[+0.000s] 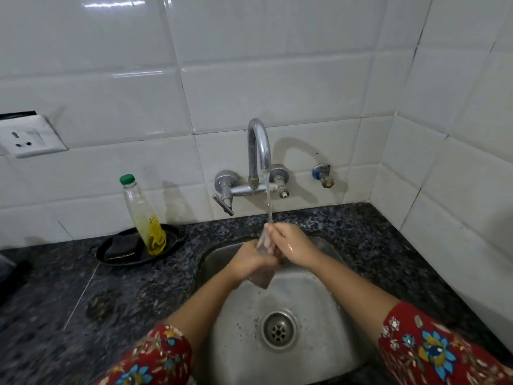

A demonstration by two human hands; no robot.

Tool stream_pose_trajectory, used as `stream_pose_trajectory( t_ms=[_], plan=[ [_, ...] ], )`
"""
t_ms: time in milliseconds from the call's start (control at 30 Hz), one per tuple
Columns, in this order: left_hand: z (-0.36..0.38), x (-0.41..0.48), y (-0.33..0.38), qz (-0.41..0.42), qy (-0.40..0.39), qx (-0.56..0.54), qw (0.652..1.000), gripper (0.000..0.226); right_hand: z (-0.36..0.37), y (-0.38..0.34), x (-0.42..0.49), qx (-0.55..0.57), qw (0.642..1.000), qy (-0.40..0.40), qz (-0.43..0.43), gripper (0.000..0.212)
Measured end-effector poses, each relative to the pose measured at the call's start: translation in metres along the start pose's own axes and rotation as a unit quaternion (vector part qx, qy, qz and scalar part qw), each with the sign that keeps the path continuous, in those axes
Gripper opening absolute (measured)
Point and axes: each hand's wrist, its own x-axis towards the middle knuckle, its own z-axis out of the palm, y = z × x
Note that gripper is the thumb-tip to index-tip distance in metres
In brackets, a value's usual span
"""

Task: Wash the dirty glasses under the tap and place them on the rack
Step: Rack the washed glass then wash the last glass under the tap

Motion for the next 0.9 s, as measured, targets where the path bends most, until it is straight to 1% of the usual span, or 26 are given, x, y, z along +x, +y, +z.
stream_pose_trajectory(
  t_ms=[33, 67, 100, 133, 167, 200, 233, 267, 300, 333, 400, 433, 467, 500, 533, 567, 633, 667, 700, 767, 833, 867, 900],
  plan=[
    [0.007, 0.0, -0.001, -0.004, 0.072, 0.101, 0.992, 0.036, -0.002, -0.004, 0.003, -0.024, 0.999, -0.012, 0.038, 0.045],
    [0.012, 0.001, -0.002, 0.012, 0.128, 0.181, 0.975, 0.045, -0.002, -0.01, 0.005, -0.044, 0.997, -0.018, 0.062, 0.045],
    [0.012, 0.004, -0.005, 0.037, 0.132, 0.195, 0.971, 0.053, -0.002, -0.013, 0.006, -0.068, 0.995, -0.015, 0.066, 0.045],
    [0.008, 0.006, -0.004, 0.064, 0.092, 0.143, 0.983, 0.057, -0.002, -0.016, 0.005, -0.098, 0.994, -0.004, 0.049, 0.044],
    [0.001, 0.008, -0.002, 0.087, 0.036, 0.067, 0.993, 0.055, 0.0, -0.016, 0.003, -0.129, 0.991, 0.009, 0.016, 0.041],
    [-0.005, 0.009, 0.001, 0.099, -0.016, 0.003, 0.995, 0.048, 0.001, -0.016, -0.002, -0.14, 0.989, 0.021, -0.033, 0.038],
    [-0.008, 0.008, 0.005, 0.114, -0.048, -0.032, 0.992, 0.04, 0.003, -0.015, -0.005, -0.135, 0.988, 0.023, -0.073, 0.035],
    [-0.009, 0.008, 0.007, 0.124, -0.048, -0.035, 0.991, 0.035, 0.005, -0.014, -0.008, -0.111, 0.99, 0.028, -0.085, 0.034],
    [-0.007, 0.008, 0.008, 0.131, -0.03, -0.021, 0.991, 0.033, 0.005, -0.013, -0.008, -0.081, 0.993, 0.042, -0.07, 0.037],
    [-0.002, 0.007, 0.008, 0.141, -0.004, -0.002, 0.99, 0.035, 0.007, -0.011, -0.005, -0.059, 0.996, 0.059, -0.028, 0.041],
    [0.009, 0.007, 0.002, 0.14, 0.023, 0.011, 0.99, 0.051, 0.01, -0.01, 0.003, -0.043, 0.994, 0.057, 0.078, 0.048],
    [0.014, 0.006, -0.005, 0.114, 0.03, -0.008, 0.993, 0.056, 0.013, -0.009, 0.006, -0.024, 0.991, 0.039, 0.124, 0.049],
    [0.018, 0.004, -0.009, 0.085, 0.034, -0.051, 0.994, 0.051, 0.014, -0.009, 0.005, 0.016, 0.987, 0.023, 0.158, 0.049],
    [0.02, 0.001, -0.012, 0.053, 0.036, -0.115, 0.991, 0.039, 0.016, -0.009, 0.003, 0.069, 0.981, 0.01, 0.183, 0.046],
    [0.023, -0.002, -0.014, 0.009, 0.034, -0.2, 0.979, 0.025, 0.016, -0.008, -0.001, 0.119, 0.971, -0.008, 0.209, 0.041],
    [0.025, -0.004, -0.015, -0.047, 0.024, -0.292, 0.955, 0.021, 0.018, -0.007, -0.005, 0.154, 0.96, -0.032, 0.232, 0.035],
    [0.029, -0.001, -0.018, -0.154, 0.012, -0.445, 0.882, 0.036, 0.023, -0.004, -0.012, 0.167, 0.947, -0.077, 0.263, 0.033],
    [0.031, 0.002, -0.018, -0.19, 0.022, -0.509, 0.84, 0.041, 0.026, -0.002, -0.013, 0.172, 0.942, -0.081, 0.277, 0.034],
    [0.033, 0.005, -0.017, -0.214, 0.041, -0.562, 0.798, 0.046, 0.026, -0.002, -0.013, 0.189, 0.934, -0.067, 0.296, 0.034],
    [0.035, 0.008, -0.011, -0.228, 0.082, -0.627, 0.741, 0.054, 0.023, -0.004, -0.009, 0.228, 0.916, -0.023, 0.331, 0.034],
    [0.037, 0.012, -0.002, -0.234, 0.114, -0.664, 0.701, 0.059, 0.019, -0.01, -0.008, 0.252, 0.903, 0.015, 0.348, 0.034],
    [0.037, 0.015, 0.002, -0.238, 0.118, -0.681, 0.683, 0.06, 0.019, -0.011, -0.005, 0.26, 0.902, 0.032, 0.342, 0.033],
    [0.036, 0.016, 0.008, -0.239, 0.117, -0.688, 0.675, 0.06, 0.02, -0.011, -0.003, 0.262, 0.908, 0.053, 0.322, 0.034]
  ],
)
